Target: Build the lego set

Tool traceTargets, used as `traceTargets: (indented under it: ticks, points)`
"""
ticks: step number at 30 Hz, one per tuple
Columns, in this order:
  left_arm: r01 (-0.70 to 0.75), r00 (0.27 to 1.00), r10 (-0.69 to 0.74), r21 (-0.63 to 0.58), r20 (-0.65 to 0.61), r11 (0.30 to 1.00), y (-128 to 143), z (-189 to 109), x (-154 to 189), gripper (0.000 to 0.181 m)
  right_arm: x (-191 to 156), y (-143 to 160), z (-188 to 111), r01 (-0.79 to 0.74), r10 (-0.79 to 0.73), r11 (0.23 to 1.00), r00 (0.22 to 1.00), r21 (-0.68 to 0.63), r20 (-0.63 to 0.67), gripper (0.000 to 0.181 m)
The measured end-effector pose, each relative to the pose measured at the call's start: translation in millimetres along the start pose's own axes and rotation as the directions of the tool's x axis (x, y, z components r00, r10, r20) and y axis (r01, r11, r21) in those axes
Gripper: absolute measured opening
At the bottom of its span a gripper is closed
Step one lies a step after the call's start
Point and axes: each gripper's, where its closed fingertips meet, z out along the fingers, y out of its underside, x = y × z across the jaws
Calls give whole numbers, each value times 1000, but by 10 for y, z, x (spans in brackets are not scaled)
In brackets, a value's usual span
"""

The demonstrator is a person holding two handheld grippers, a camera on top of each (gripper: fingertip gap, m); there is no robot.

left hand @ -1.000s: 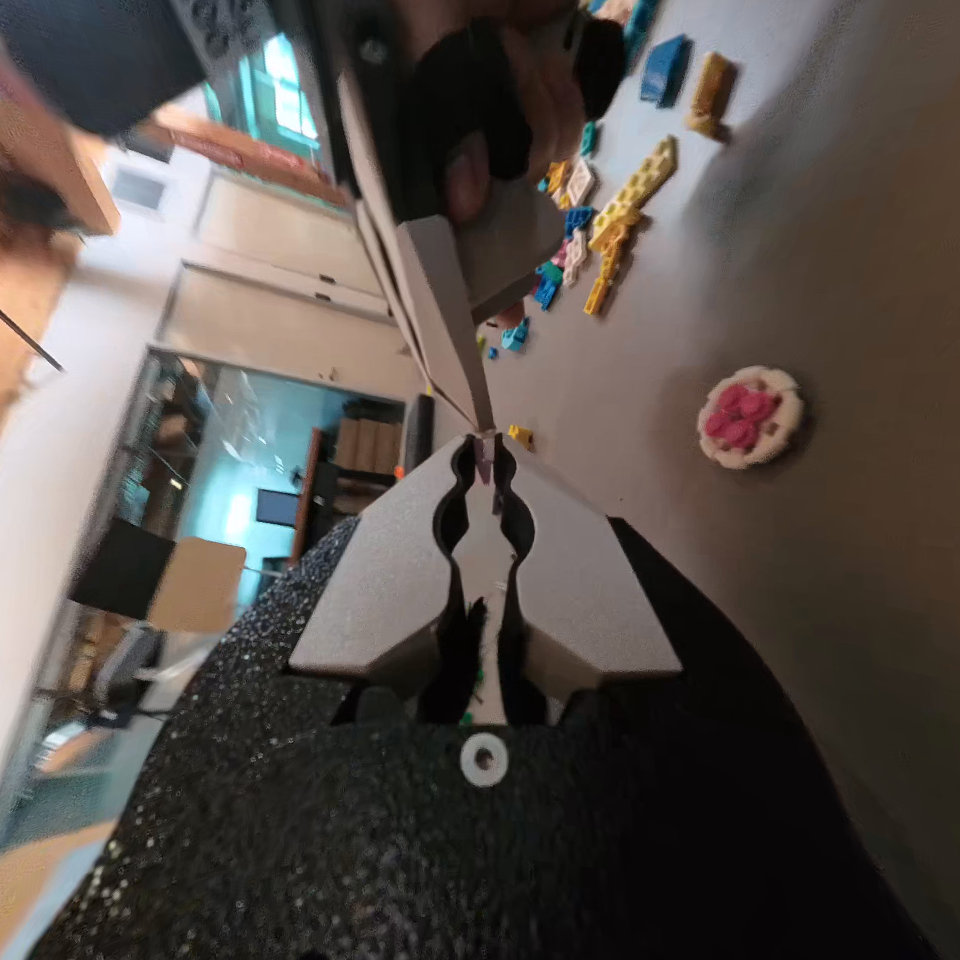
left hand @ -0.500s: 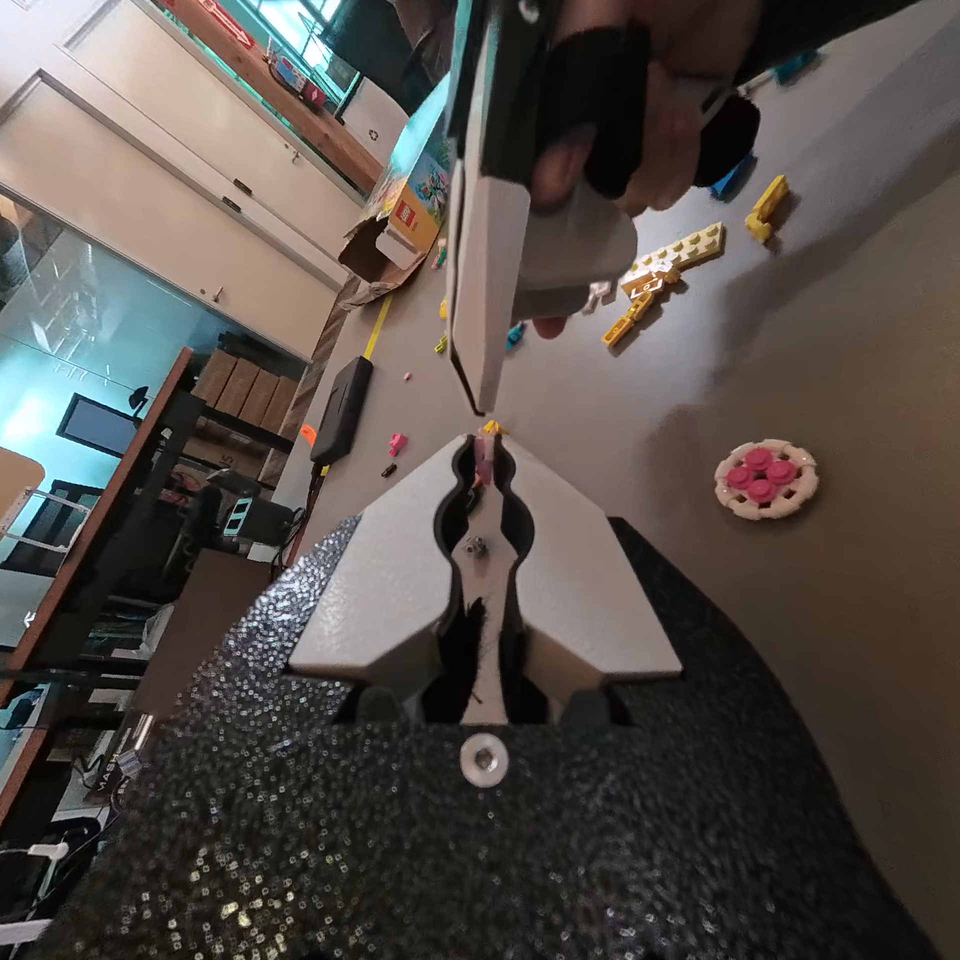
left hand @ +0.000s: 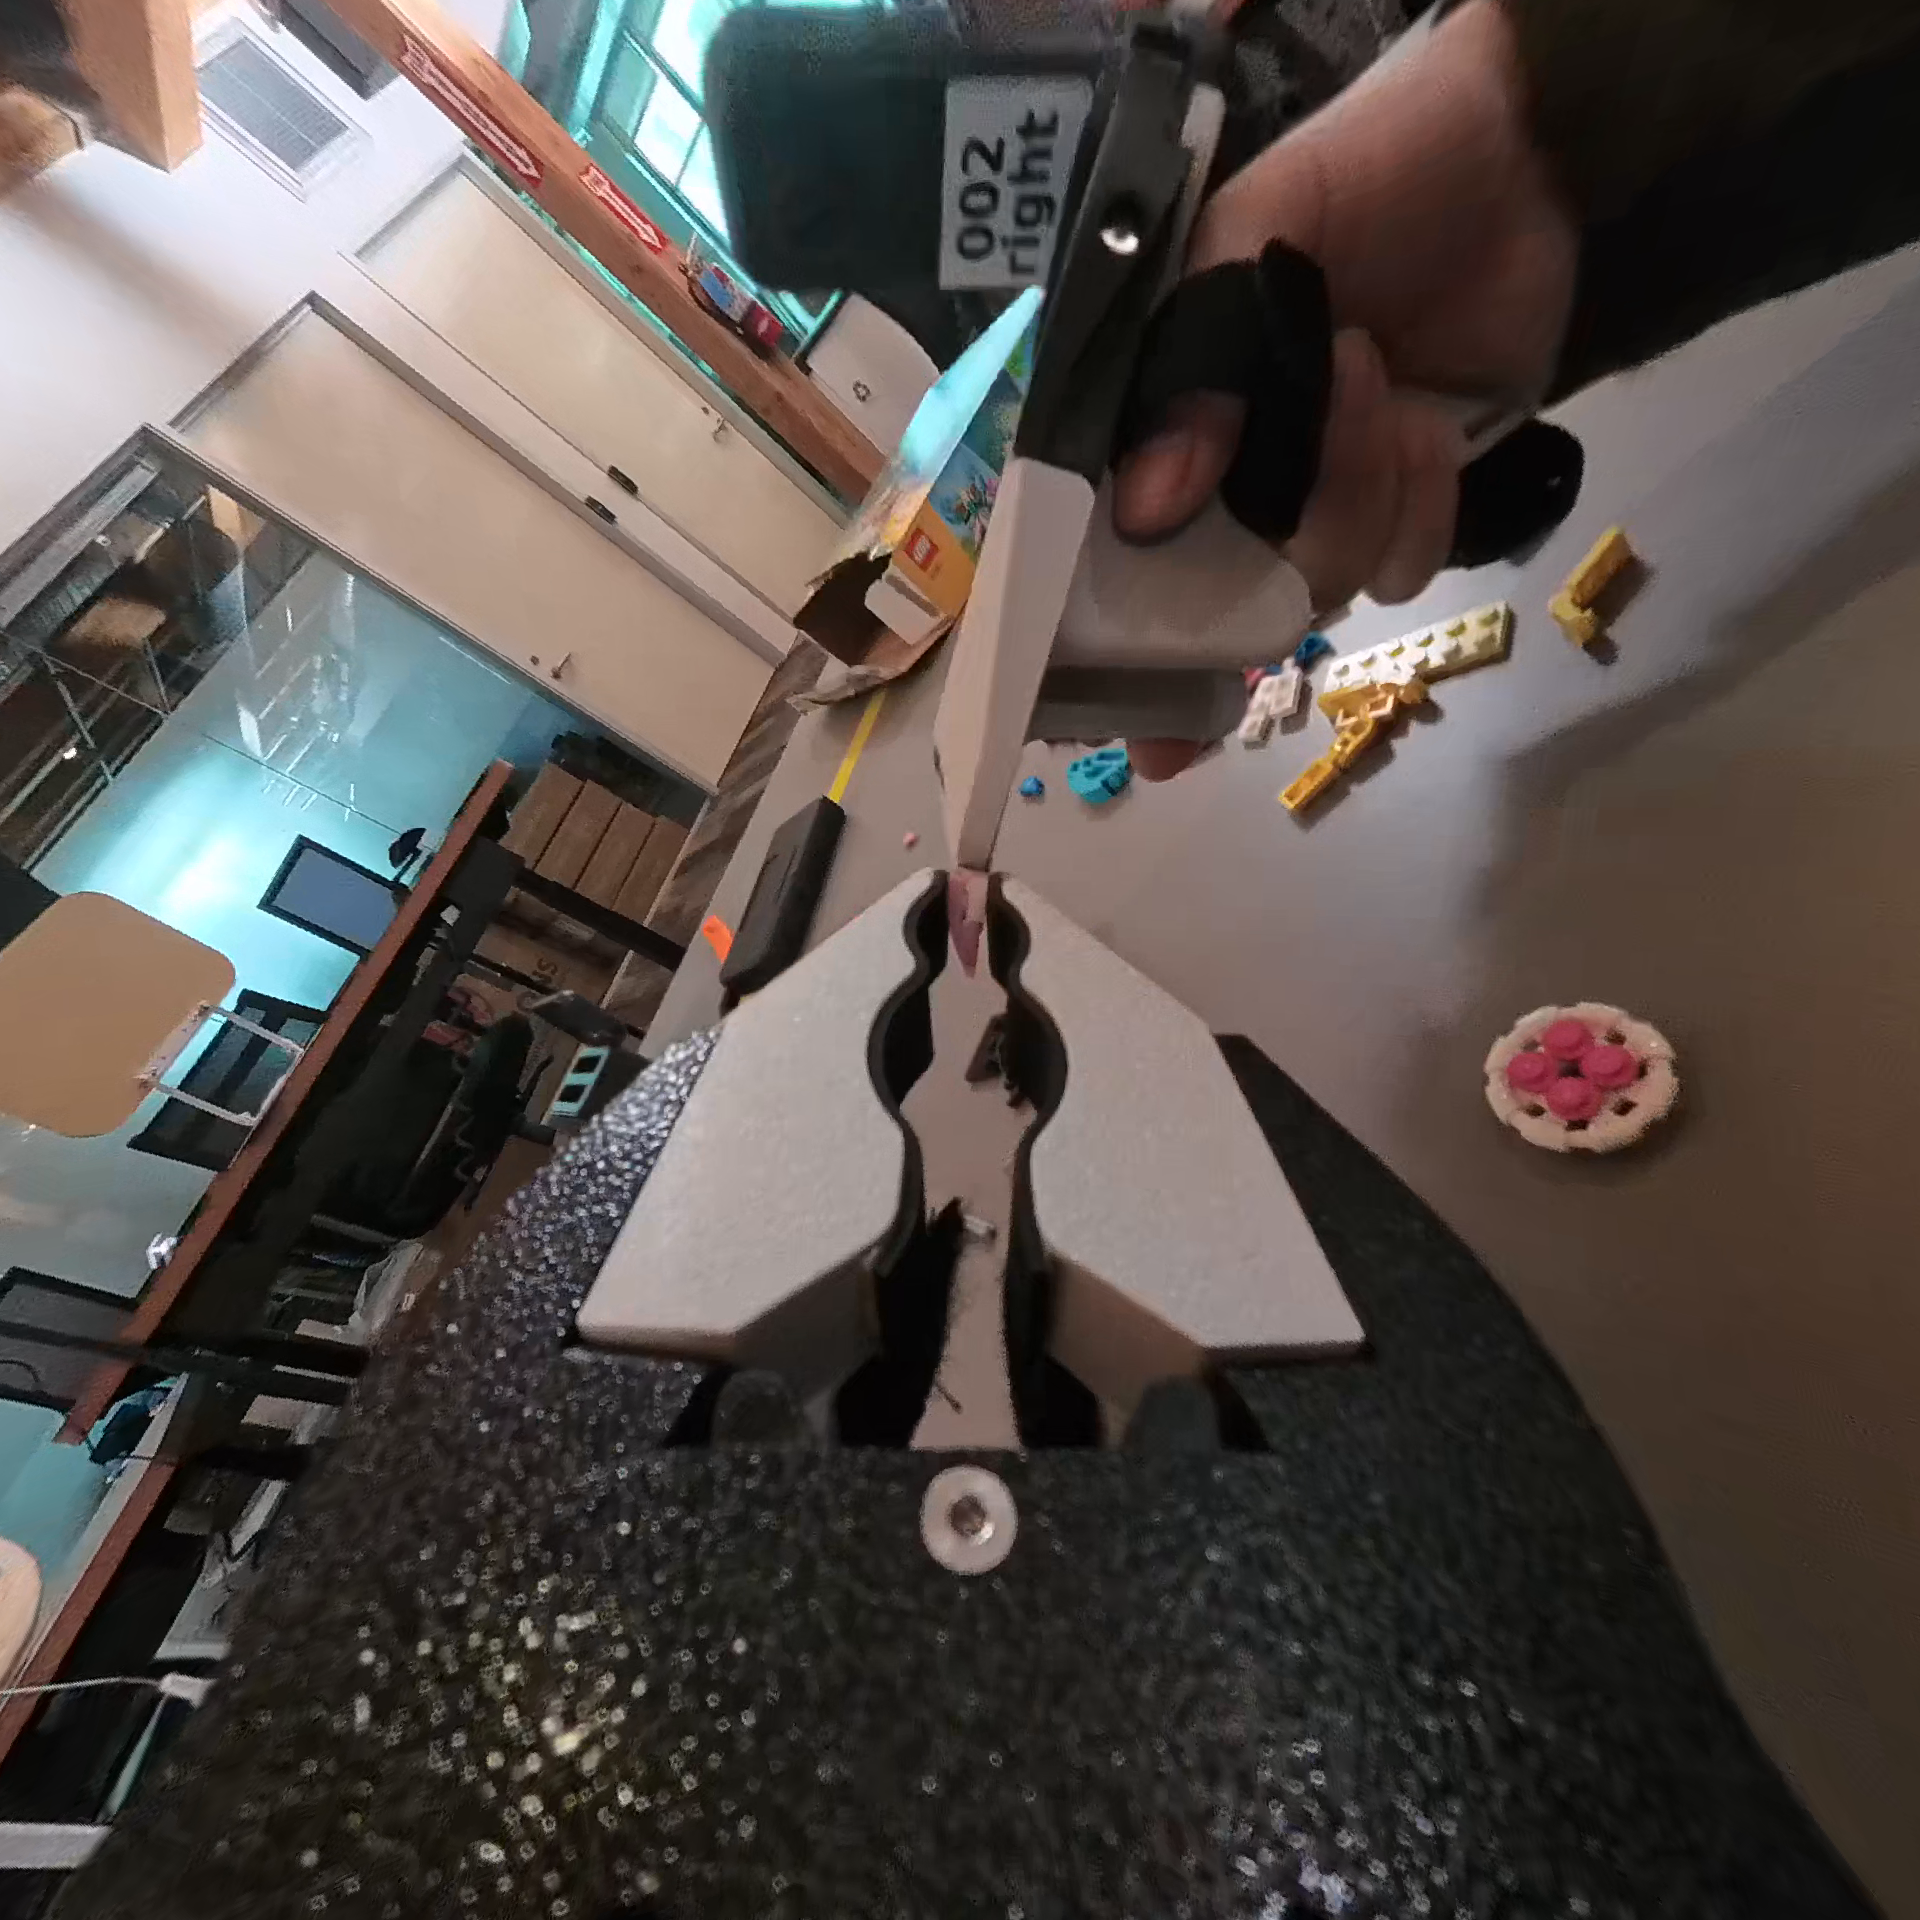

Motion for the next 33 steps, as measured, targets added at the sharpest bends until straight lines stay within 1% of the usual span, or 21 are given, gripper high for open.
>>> traceTargets:
  ticks: [4, 10, 14, 16, 21, 23, 25, 28, 30, 33]
  points:
    - [14, 1000, -14, 32, 8, 999, -103, -30, -43, 5, -87, -62, -31, -31, 29, 999, 997, 35, 70, 1]
    - [-7, 999, 5, 61, 40, 998, -163, -68, -89, 5, -176, -113, -62, -71, 61, 996, 988, 60, 143, 1]
    - [-12, 999, 10, 50, 31, 999, -168, -90, -101, 3, -196, -136, -51, -58, 48, 996, 989, 72, 141, 1]
    - [-37, 998, 35, 41, 45, 998, -171, -104, -127, 2, -208, -153, -42, -51, 40, 996, 990, 80, 134, 1]
    - [-216, 970, 218, -24, 107, 976, -130, -128, -161, 1, -185, -157, -3, -84, 73, 992, 990, 89, 123, 1]
    - [-259, 956, 264, -54, 131, 964, -111, -125, -185, 1, -160, -165, 6, -105, 93, 989, 989, 100, 118, 1]
    - [-241, 958, 247, -62, 146, 969, -99, -115, -202, 1, -145, -180, 8, -113, 100, 987, 988, 113, 118, 1]
    - [-186, 969, 185, -14, 166, 983, -132, -123, -222, 3, -169, -211, 10, -120, 103, 984, 986, 132, 131, 1]
    - [-212, 958, 208, -1, 197, 977, -151, -132, -244, 6, -172, -216, 16, -118, 102, 984, 987, 133, 127, 1]
    - [-279, 939, 276, -13, 204, 960, -146, -119, -224, 5, -155, -191, 13, -116, 102, 986, 987, 120, 120, 0]
